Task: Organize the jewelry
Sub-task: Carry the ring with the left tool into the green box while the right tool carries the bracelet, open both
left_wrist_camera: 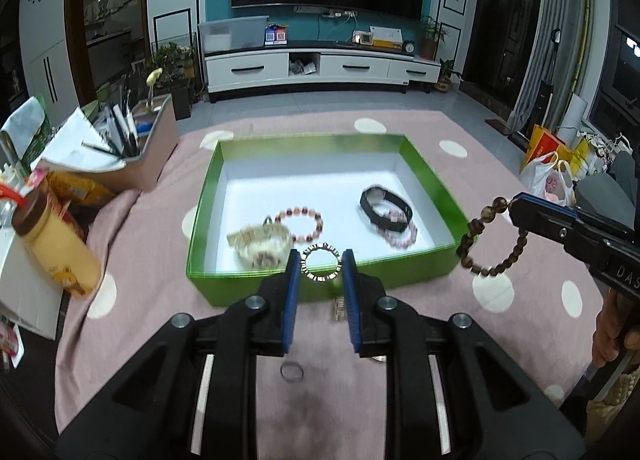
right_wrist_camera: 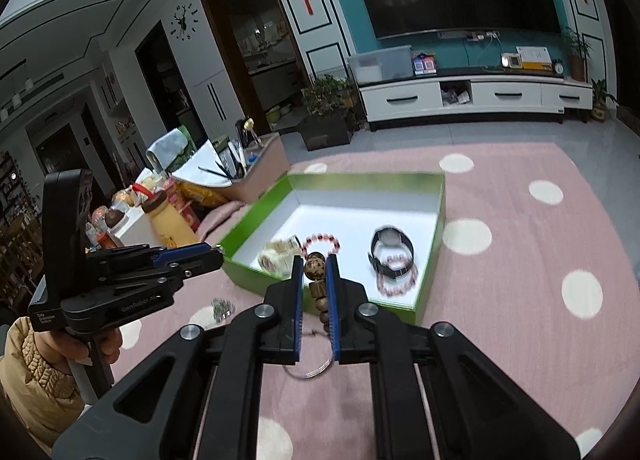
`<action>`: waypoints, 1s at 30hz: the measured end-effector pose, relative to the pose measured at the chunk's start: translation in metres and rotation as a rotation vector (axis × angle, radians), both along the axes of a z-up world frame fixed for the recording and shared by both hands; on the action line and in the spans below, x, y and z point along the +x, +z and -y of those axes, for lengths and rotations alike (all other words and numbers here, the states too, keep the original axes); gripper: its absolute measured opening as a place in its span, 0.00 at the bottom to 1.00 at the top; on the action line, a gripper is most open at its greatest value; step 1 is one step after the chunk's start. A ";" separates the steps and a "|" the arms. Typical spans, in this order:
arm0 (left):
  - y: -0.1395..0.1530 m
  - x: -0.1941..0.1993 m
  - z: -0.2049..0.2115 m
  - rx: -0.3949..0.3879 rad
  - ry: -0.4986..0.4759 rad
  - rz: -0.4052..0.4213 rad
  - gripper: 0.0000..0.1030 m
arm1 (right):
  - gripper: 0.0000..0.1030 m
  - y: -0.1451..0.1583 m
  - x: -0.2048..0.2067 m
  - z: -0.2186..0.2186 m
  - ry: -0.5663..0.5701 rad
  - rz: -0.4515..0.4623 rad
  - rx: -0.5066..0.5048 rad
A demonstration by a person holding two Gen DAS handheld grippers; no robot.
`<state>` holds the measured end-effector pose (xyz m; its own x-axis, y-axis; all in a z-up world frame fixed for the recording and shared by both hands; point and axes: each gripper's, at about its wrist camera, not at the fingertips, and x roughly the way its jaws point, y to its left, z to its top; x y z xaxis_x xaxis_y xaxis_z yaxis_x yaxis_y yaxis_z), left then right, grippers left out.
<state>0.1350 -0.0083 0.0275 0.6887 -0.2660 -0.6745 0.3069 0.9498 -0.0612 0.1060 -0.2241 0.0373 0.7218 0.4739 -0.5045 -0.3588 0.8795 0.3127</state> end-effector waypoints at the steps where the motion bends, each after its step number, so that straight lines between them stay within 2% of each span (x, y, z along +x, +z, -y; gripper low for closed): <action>1: 0.002 0.002 0.001 -0.002 -0.001 0.002 0.20 | 0.10 0.003 0.003 -0.001 0.002 0.006 0.001; 8: 0.016 0.037 0.000 -0.020 0.016 0.007 0.20 | 0.10 0.021 0.027 -0.011 0.016 0.047 -0.007; 16: 0.018 0.078 -0.007 -0.050 0.046 -0.030 0.20 | 0.10 0.021 0.061 -0.021 0.028 0.018 -0.010; 24: -0.004 0.123 -0.016 -0.069 0.096 -0.118 0.20 | 0.10 0.005 0.094 -0.031 0.043 -0.048 -0.016; 30: -0.029 0.150 -0.015 -0.029 0.125 -0.167 0.20 | 0.10 -0.017 0.119 -0.038 0.036 -0.115 -0.022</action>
